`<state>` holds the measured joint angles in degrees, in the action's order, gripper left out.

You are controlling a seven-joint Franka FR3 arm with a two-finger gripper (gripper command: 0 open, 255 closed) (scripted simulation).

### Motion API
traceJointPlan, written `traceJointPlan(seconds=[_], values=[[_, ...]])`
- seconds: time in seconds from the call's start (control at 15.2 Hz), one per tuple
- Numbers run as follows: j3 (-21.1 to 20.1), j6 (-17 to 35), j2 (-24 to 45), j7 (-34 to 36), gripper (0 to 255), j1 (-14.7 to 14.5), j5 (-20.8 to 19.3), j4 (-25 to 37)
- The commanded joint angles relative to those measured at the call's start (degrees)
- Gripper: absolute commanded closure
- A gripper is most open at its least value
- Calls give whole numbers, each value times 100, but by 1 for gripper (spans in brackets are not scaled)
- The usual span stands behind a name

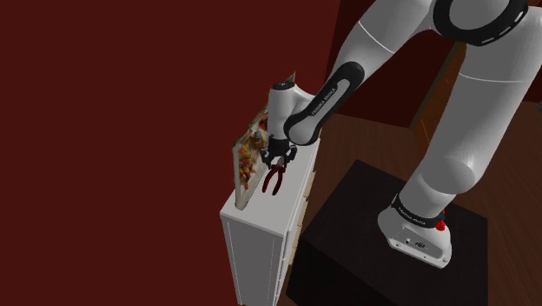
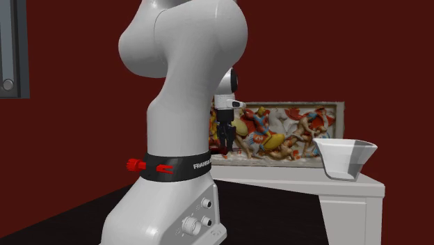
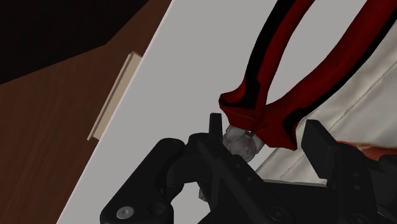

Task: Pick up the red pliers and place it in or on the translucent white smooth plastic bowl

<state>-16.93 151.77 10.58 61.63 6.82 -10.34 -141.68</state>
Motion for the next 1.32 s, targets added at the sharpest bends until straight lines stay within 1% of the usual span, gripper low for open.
traceJointPlan(seconds=[0.0, 0.59, 1.25], values=[[-51, -160, -165, -109, 255, 37, 134, 6], [-168, -851, -842, -471, 255, 87, 618, 69], [-171, -1657, -1481, -745, 255, 73, 970, 277]])
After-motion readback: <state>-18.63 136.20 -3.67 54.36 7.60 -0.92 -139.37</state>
